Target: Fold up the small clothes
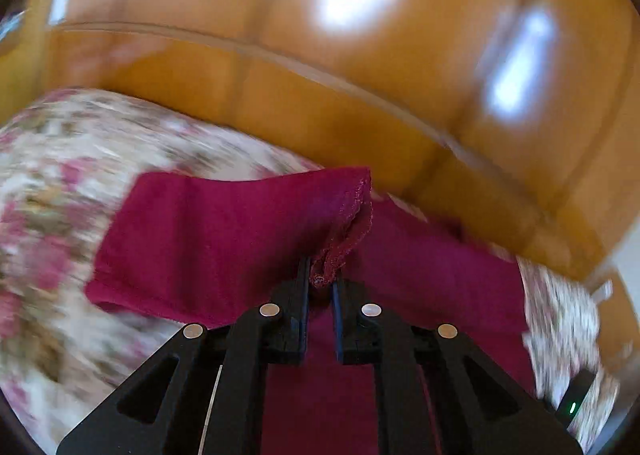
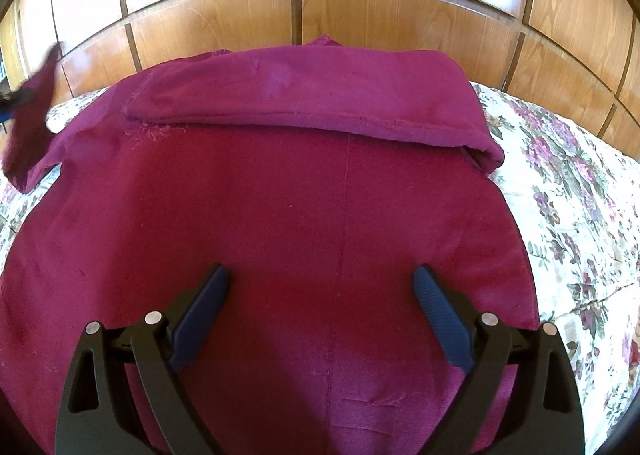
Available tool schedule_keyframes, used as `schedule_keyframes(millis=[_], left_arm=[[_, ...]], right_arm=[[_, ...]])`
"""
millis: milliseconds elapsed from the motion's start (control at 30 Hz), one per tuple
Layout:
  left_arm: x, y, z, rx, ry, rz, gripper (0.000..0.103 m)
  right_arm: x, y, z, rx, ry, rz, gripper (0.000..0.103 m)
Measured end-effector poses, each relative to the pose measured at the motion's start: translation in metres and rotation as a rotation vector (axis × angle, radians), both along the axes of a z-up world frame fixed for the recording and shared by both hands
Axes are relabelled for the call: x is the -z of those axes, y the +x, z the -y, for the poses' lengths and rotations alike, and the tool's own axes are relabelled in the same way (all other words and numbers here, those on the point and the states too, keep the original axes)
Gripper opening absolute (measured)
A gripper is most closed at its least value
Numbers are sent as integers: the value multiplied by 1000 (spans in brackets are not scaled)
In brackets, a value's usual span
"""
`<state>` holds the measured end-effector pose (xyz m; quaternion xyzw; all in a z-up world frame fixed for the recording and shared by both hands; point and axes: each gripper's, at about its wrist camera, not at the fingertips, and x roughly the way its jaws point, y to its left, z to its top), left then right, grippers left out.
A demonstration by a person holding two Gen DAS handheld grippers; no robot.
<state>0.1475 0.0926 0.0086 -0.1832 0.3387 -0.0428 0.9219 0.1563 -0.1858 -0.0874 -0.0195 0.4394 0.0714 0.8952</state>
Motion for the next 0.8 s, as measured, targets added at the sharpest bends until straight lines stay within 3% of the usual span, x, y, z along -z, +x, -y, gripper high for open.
schedule_keyframes(millis=[67, 100, 200, 367, 467, 533, 667, 800], left_arm=[[17, 3, 32, 69, 4, -45, 14], [23, 2, 42, 99, 11, -60, 24], [35, -11, 60, 150, 20, -75, 42], [54, -55, 58, 140, 70, -91, 42], [62, -77, 50, 108, 91, -92, 42], [68, -82, 45, 97, 88, -99, 42], [78, -90, 40, 98, 84, -93, 42], [85, -91, 39, 99, 79, -78, 42]], right_arm=[[0, 0, 1, 0, 6, 1, 94], [0, 0, 1, 1, 9, 1, 94], [1, 0, 2, 0, 19, -3, 94], [-6, 4, 2, -4, 30, -23, 93], [-22, 10, -5, -30, 132, -33, 82], [-34, 22, -24, -101, 244, -58, 74], [-41, 50, -76, -221, 370, -138, 56], [-28, 85, -131, -278, 387, -227, 55]])
